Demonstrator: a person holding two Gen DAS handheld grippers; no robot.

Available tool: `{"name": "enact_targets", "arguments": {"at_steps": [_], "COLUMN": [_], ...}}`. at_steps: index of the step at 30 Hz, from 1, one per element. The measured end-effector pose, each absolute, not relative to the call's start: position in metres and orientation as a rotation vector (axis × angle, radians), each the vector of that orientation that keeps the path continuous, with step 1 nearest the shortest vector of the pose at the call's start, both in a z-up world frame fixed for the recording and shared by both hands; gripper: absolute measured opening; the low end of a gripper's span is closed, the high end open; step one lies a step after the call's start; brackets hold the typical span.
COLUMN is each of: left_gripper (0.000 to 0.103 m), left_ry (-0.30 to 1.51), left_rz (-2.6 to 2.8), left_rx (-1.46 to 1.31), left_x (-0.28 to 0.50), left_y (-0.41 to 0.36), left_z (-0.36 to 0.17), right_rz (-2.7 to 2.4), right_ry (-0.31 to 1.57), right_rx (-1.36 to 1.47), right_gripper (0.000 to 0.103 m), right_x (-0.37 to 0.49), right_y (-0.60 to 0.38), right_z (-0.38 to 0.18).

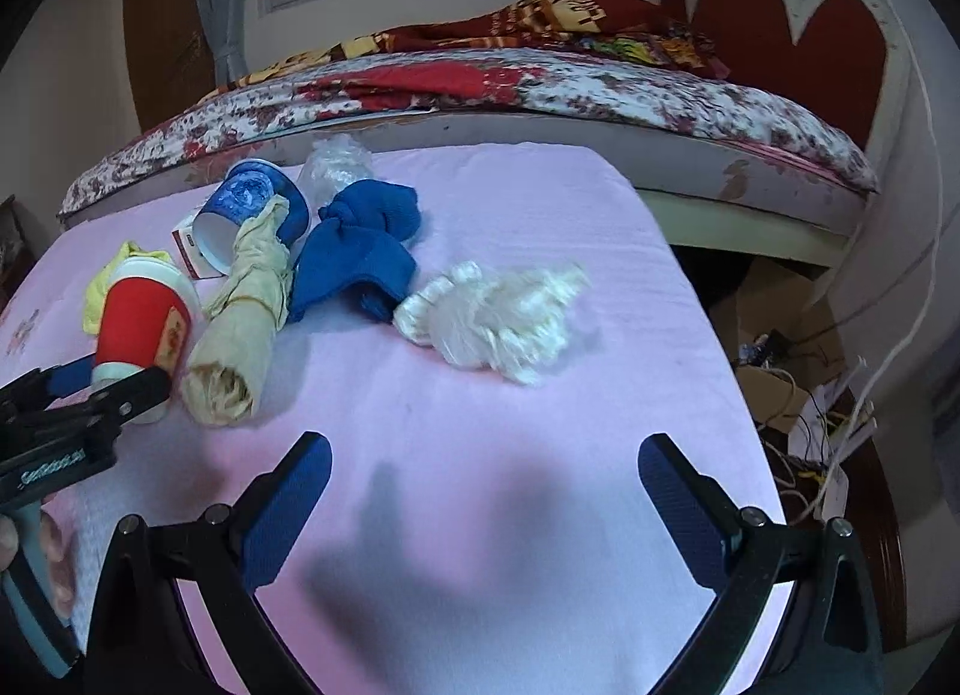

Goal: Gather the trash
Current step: 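Grasp the red paper cup with the left gripper while the right gripper grasps the white tissue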

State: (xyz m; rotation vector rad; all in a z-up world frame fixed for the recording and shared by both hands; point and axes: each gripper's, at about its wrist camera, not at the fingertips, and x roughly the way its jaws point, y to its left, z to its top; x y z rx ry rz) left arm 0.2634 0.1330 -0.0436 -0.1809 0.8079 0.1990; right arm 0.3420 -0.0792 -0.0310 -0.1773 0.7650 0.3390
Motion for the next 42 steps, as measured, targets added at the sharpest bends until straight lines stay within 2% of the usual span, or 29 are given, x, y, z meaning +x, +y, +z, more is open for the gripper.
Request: {"name": "enact_targets", "arguments": {"at_steps": [2, 7, 14, 15, 17, 18, 19, 20, 23, 28, 42], "left_gripper": [0.082, 0.068, 0.069, 0.069, 0.069, 0.066, 0.056, 0.055, 0.054, 0.054, 0.054], "left_ry": [0.81, 0.833, 0.829, 0.835, 0.839, 0.847, 0.854, 0.856, 0.847, 0.825, 0.775], "left_rz": [0.199, 0.162, 0.177, 0.178, 0.177, 0.177, 0.165, 0.155, 0.15, 0.13, 0.051], "left_rx": [-0.177, -0.193, -0.188, -0.189, -0.2, -0.204, -0.21, -0.216, -0.192, -0.187, -0.134], "left_x": [0.264, 0.268, 0.27, 0.272, 0.275, 0.276, 0.276, 0.275, 0.271, 0.261, 0.226], "left_y": [0.14, 0.15, 0.154, 0.154, 0.156, 0.157, 0.158, 0.158, 0.155, 0.152, 0.114], "left_z": [-0.044, -0.045, -0.043, -0.044, -0.046, -0.048, -0.05, -0.051, -0.051, -0.047, -0.025], "right_rz": [0.343, 0.341, 0.356, 0.361, 0.372, 0.374, 0.382, 0.386, 0.394, 0.395, 0.384], "right_ry": [0.773, 0.808, 0.816, 0.819, 0.839, 0.846, 0.86, 0.87, 0.86, 0.831, 0.741], "right_rx": [-0.177, -0.144, -0.137, -0.139, -0.142, -0.14, -0.136, -0.134, -0.13, -0.132, -0.125], "right_gripper": [0.103, 0.103, 0.102, 0.098, 0.083, 0.079, 0.069, 0.059, 0.046, 0.042, 0.042], "right_x": [0.354, 0.387, 0.406, 0.407, 0.409, 0.41, 0.411, 0.412, 0.405, 0.391, 0.311], "right_y": [-0.074, -0.068, -0.061, -0.06, -0.059, -0.06, -0.06, -0.06, -0.064, -0.07, -0.111], "right_z": [-0.032, -0.034, -0.032, -0.033, -0.036, -0.037, -0.039, -0.041, -0.042, -0.041, -0.009]}}
